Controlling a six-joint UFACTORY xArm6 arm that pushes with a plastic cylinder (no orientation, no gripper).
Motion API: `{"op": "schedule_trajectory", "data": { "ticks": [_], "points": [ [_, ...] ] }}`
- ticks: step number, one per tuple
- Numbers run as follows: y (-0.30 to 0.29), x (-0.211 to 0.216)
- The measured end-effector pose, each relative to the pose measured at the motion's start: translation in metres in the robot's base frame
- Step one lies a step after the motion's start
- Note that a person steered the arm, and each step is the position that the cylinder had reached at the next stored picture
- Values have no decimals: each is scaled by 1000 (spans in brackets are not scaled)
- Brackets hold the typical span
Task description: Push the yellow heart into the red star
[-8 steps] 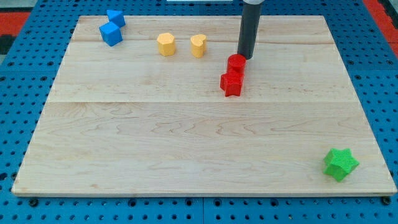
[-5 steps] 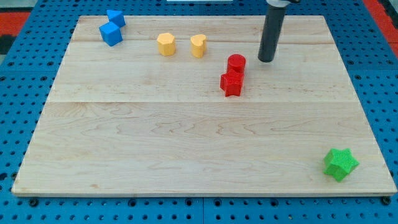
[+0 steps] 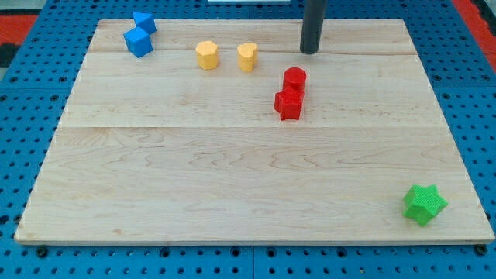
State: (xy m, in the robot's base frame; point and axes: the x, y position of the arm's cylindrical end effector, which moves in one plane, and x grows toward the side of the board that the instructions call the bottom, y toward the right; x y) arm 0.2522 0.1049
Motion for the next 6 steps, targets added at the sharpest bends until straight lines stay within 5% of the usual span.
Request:
{"op": "schedule_trajectory", "data": {
  "ticks": [1, 3, 4, 6],
  "points": [
    [-38, -59],
    [-54, -58],
    [-107, -58],
    [-132, 12]
  ]
}}
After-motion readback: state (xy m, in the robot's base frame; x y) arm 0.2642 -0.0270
